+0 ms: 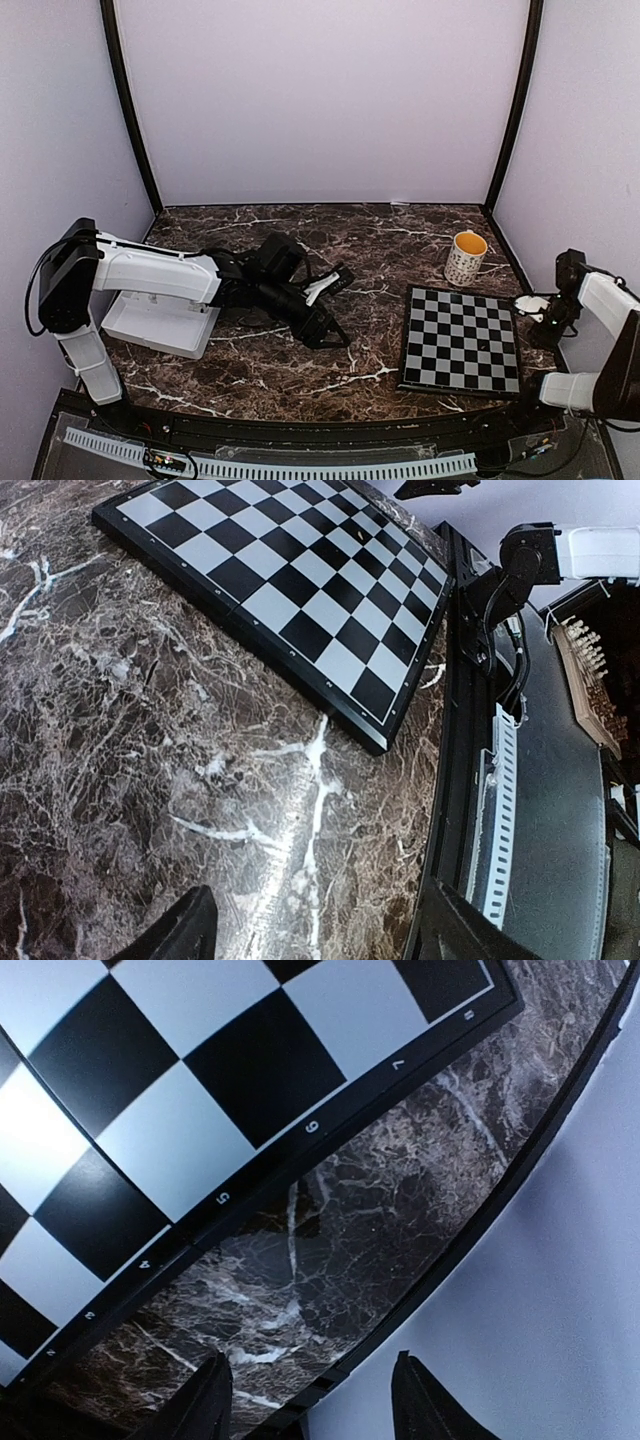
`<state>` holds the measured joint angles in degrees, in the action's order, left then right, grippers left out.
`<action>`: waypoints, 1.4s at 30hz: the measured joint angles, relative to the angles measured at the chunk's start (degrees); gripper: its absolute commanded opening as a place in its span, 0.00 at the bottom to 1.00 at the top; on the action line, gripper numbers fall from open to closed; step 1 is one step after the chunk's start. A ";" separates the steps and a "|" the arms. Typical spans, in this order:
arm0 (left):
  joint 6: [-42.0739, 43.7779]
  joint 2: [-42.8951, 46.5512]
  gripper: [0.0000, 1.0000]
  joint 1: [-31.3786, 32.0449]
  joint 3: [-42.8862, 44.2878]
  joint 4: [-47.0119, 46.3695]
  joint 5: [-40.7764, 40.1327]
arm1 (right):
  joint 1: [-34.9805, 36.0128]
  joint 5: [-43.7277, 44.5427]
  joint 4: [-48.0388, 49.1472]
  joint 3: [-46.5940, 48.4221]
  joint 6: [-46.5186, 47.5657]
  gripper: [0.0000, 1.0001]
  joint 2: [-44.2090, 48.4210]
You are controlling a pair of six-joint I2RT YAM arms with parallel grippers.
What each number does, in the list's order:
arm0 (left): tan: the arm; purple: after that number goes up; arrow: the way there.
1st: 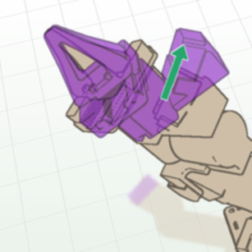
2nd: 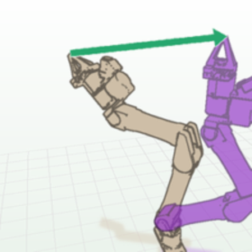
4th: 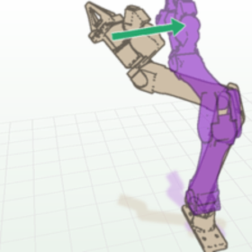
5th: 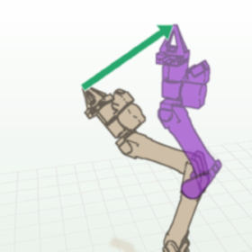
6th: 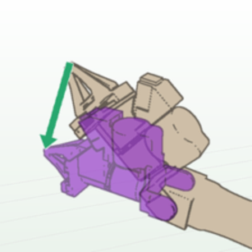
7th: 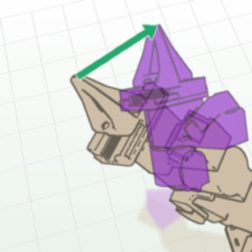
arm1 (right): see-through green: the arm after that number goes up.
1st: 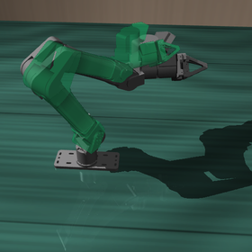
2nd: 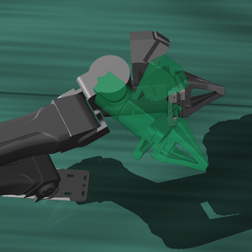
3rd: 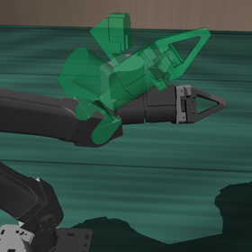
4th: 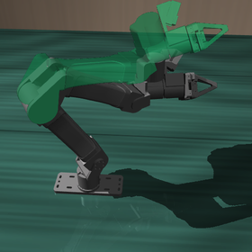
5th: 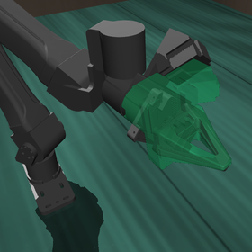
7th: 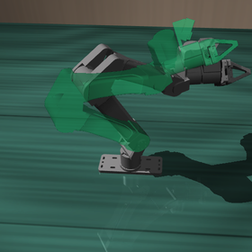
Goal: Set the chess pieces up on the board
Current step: Move the chessboard to the center of the board.
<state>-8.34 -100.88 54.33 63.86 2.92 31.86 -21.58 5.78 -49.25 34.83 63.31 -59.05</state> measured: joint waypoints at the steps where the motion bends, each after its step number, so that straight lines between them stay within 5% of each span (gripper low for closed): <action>1: -0.02 -0.20 0.71 0.09 0.07 0.15 0.26 | -0.15 0.55 0.85 -0.59 1.16 0.52 -0.42; 17: 0.07 -3.13 0.70 0.28 0.17 0.66 1.66 | 2.54 0.50 13.25 -4.50 10.99 0.45 -8.63; 42: -5.75 -4.70 0.72 0.28 -3.04 1.40 0.22 | 38.86 1.73 33.75 0.20 0.79 0.38 -21.59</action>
<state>-14.09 -105.58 54.61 60.82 4.32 32.08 17.28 7.51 -15.51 35.03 64.10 -80.64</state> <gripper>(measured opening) 0.719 0.391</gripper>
